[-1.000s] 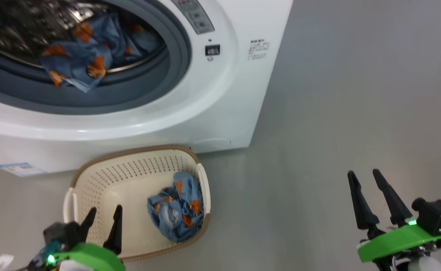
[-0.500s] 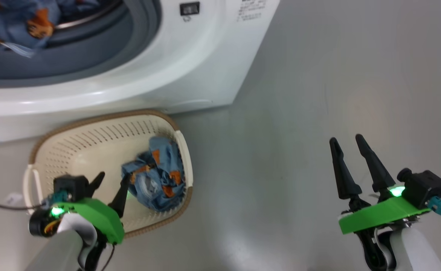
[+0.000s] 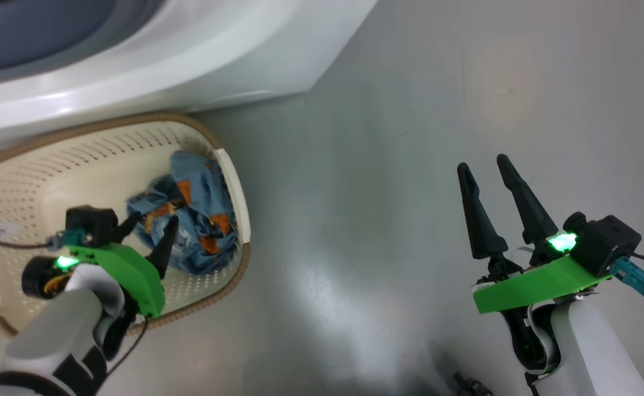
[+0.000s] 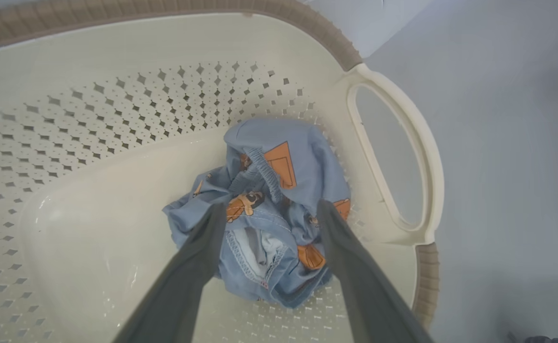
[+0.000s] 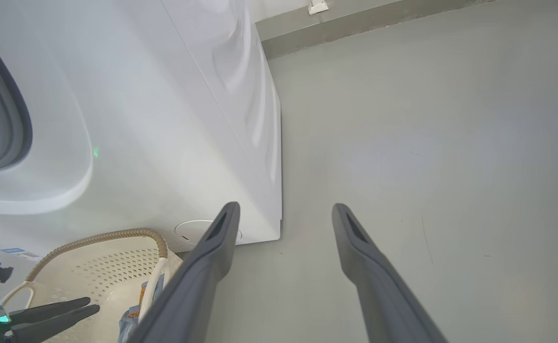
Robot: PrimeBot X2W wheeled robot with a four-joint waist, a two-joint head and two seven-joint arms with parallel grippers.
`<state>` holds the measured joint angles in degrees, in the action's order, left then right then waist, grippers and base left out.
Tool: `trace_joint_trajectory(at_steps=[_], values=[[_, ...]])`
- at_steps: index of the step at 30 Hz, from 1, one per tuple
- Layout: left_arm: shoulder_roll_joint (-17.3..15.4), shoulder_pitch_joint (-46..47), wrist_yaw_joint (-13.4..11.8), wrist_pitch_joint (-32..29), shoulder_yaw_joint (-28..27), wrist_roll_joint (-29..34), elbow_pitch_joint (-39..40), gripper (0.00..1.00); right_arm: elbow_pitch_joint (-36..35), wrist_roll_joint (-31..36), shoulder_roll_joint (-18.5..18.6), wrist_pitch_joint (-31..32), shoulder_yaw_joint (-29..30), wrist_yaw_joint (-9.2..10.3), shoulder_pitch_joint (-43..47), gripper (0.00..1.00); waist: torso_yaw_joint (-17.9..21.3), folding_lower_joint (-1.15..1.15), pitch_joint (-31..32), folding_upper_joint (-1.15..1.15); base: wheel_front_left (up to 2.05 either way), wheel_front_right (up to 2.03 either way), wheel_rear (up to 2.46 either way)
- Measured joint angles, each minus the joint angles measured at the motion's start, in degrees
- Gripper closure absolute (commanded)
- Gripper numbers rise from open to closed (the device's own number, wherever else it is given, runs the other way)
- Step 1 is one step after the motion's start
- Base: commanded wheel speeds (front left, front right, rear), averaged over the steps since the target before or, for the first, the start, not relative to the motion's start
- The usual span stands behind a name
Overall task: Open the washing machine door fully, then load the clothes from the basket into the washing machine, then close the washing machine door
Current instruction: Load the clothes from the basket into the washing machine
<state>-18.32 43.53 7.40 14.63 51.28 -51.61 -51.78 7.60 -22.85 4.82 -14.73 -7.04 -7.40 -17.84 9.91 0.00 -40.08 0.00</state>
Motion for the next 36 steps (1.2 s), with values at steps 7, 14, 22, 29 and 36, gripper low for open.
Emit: trace_joint_trajectory(at_steps=[7, 14, 22, 29, 36], values=[[-2.8, 5.8, 0.0, 0.0, 7.7, -5.5, -0.1, 0.00, -1.3, 1.1, -0.9, 0.0, -1.7, 0.00, -2.2, 0.00, 1.7, 0.00, -4.6, 0.00, 0.00, 0.00, 0.00], [-4.3, 9.0, 0.0, 0.0, 13.1, -10.5, 0.2, 0.00, -2.1, 1.6, -1.1, 0.0, -2.4, 0.00, -2.4, 0.00, 3.3, 0.00, -7.8, 0.00, 0.00, 0.00, 0.00], [-5.3, 11.6, 0.0, 0.0, 18.3, -16.1, 2.3, 0.00, -2.9, 1.9, -1.2, 0.0, -3.1, 0.00, -2.4, 0.00, 4.3, 0.00, -9.7, 0.00, 0.00, 0.00, 0.00], [-5.8, 12.3, 0.0, 0.0, 20.6, -19.0, 3.5, 0.55, -3.4, 2.1, -1.2, 0.0, -3.1, 0.00, -2.4, 0.00, 4.6, 0.00, -10.0, 0.00, 0.00, 0.00, 0.00], [-5.7, 13.1, 0.0, 0.0, 21.6, -21.5, 5.0, 1.00, -4.0, 2.5, -1.3, 0.0, -1.7, 0.00, -2.1, 0.00, 4.0, 0.00, -9.4, 0.00, 0.00, 0.00, 0.00]])
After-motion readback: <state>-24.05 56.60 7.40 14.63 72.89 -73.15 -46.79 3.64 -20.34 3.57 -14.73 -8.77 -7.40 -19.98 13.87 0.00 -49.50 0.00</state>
